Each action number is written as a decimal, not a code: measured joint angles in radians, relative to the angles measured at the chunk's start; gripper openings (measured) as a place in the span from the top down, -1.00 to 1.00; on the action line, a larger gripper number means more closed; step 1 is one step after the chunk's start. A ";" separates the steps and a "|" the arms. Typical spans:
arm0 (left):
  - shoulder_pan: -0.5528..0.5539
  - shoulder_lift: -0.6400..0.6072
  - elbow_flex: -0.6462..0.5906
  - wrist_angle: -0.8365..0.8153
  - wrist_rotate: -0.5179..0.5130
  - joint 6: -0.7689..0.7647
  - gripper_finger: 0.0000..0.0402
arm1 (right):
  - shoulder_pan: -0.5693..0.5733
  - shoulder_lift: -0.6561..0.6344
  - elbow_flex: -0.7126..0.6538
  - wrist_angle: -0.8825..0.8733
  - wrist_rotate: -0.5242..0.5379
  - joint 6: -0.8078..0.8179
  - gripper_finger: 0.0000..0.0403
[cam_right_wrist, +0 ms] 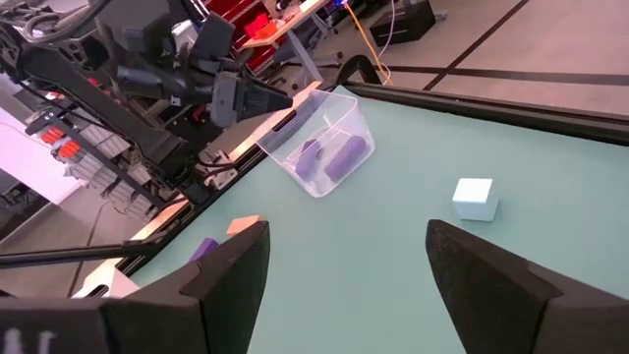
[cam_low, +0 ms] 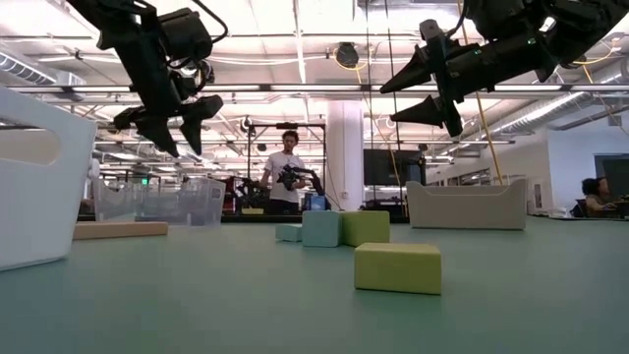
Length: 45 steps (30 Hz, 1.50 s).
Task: Sort & place blocks by color
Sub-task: Put the bottom light orange block into the black bin
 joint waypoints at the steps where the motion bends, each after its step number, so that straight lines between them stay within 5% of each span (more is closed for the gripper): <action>1: -0.002 0.000 0.000 0.007 0.020 0.005 -0.12 | 0.000 0.000 0.000 0.000 0.000 0.000 -0.30; 8: -0.097 0.000 0.000 0.052 0.224 0.220 -0.19 | 0.000 0.000 0.000 0.000 0.000 0.000 -0.30; 17: -0.334 0.000 0.000 0.160 0.252 0.354 -0.15 | 0.000 0.000 0.000 0.000 0.000 0.000 -0.30; 31: -0.566 0.000 0.000 -0.258 0.273 -0.133 -0.15 | 0.000 0.000 0.000 0.000 0.000 0.000 -0.30; 45: -0.780 0.039 -0.029 -0.350 0.267 -0.485 -0.23 | 0.000 0.000 0.000 0.000 0.000 0.000 -0.30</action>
